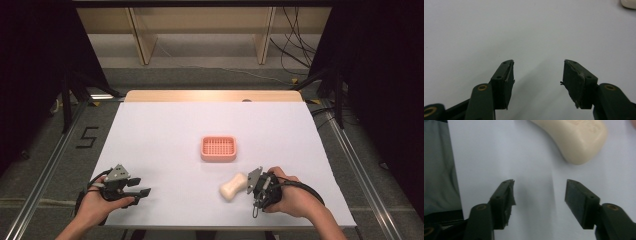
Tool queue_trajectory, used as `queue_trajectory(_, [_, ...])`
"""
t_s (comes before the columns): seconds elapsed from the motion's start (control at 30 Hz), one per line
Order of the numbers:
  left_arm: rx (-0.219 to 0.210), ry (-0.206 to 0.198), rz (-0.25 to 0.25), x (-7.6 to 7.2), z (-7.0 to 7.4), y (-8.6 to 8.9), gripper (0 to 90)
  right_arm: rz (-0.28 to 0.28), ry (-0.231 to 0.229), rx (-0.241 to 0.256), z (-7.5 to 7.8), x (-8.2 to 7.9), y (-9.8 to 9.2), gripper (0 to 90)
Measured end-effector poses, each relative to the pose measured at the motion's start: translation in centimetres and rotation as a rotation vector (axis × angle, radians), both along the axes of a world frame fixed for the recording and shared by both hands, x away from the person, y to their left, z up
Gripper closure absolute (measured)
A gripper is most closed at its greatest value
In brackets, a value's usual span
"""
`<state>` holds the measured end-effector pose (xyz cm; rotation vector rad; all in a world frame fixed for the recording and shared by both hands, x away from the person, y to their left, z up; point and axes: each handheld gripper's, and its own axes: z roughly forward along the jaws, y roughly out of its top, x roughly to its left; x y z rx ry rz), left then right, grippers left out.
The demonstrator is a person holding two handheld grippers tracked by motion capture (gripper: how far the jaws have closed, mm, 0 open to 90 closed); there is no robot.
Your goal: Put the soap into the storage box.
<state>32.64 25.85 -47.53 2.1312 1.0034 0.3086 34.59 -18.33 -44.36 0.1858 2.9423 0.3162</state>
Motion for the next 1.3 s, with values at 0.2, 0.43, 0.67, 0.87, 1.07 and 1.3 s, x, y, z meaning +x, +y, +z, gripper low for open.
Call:
queue_trajectory(0.2, [0.015, 0.010, -0.003, 0.1, -0.3, -0.1, 40.9, 0.084, -0.027, -0.008, 1.6, 1.3, 0.9, 35.2])
queue_trajectory(0.43, [0.015, 0.020, -0.007, 0.0, -0.3, 0.1, 40.0, 0.178, -0.037, -0.037, 2.2, 3.4, 2.3, 34.3])
queue_trajectory(0.67, [-0.002, -0.002, 0.008, -0.2, -0.3, 0.0, 39.8, 0.208, -0.007, -0.071, 2.2, 4.5, 3.6, 32.2])
queue_trajectory(0.87, [-0.010, -0.002, 0.026, -0.4, -0.4, 0.2, 39.8, 0.188, 0.028, -0.108, 2.2, 4.7, 4.2, 32.2])
queue_trajectory(1.07, [-0.001, -0.012, 0.017, -0.8, -0.4, 0.4, 39.7, 0.293, 0.038, -0.114, 1.8, 5.4, 5.6, 31.9])
queue_trajectory(1.3, [0.000, -0.013, 0.023, -0.9, -0.4, 0.6, 39.7, 0.299, 0.072, -0.131, 1.4, 5.4, 6.7, 31.7])
